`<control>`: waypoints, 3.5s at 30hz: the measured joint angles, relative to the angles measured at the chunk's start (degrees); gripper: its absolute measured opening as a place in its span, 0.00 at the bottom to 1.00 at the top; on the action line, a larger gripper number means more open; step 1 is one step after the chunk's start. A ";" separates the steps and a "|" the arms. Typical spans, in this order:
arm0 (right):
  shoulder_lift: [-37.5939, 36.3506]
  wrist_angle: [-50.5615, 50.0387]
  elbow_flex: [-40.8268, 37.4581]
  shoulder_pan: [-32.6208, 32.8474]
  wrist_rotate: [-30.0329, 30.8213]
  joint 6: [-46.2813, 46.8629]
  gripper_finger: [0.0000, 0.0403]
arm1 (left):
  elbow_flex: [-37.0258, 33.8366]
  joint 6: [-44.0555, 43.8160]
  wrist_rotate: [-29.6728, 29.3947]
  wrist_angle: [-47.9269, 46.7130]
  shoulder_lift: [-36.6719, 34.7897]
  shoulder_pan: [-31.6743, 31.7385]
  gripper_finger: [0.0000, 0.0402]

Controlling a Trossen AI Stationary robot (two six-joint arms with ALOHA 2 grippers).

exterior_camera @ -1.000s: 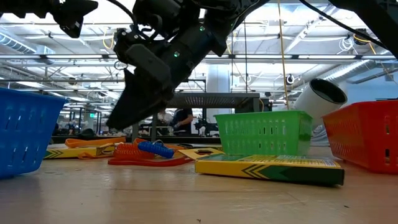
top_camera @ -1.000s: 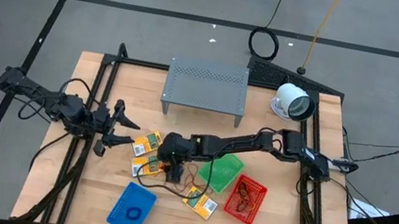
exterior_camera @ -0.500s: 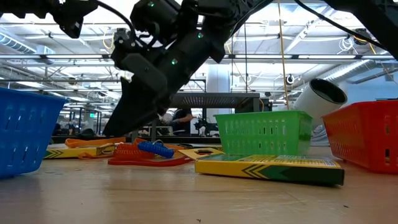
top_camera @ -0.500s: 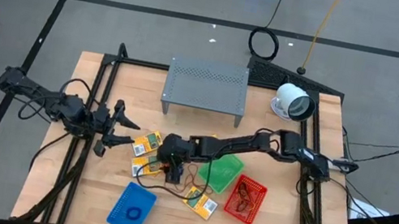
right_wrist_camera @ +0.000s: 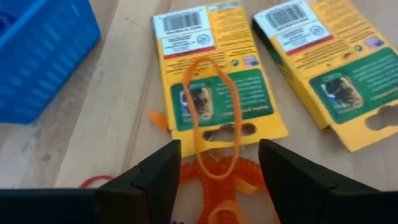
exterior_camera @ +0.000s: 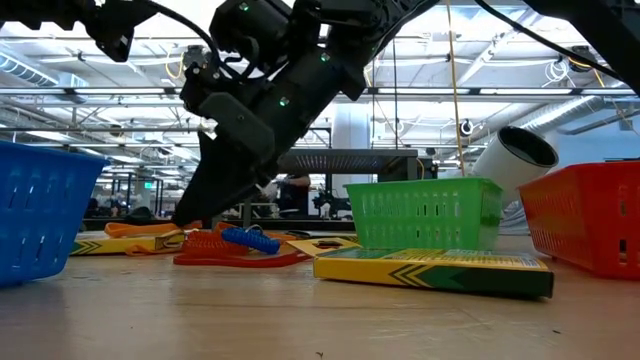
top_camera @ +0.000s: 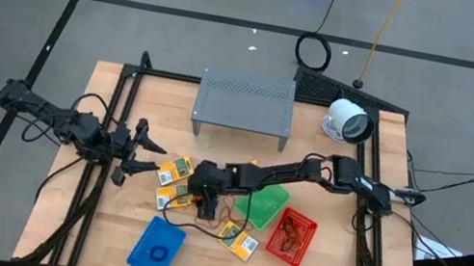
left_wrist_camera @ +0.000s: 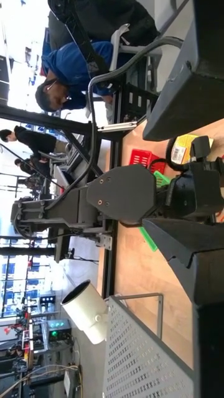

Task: Pick & Place Office Desk Supplies
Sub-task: Put the orange rubber band into the red bin

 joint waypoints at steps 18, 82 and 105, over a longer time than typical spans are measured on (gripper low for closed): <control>0.00 3.18 -1.99 0.73 -0.09 1.55 0.39 | 0.00 -0.06 0.00 -0.02 0.01 0.01 0.56; -12.10 -1.44 -1.97 3.14 0.06 7.94 0.00 | 0.00 -0.09 0.02 0.10 0.02 0.01 0.56; -37.46 -40.33 -9.90 18.59 31.18 33.86 0.00 | 0.00 -0.06 0.07 1.40 0.00 0.02 0.56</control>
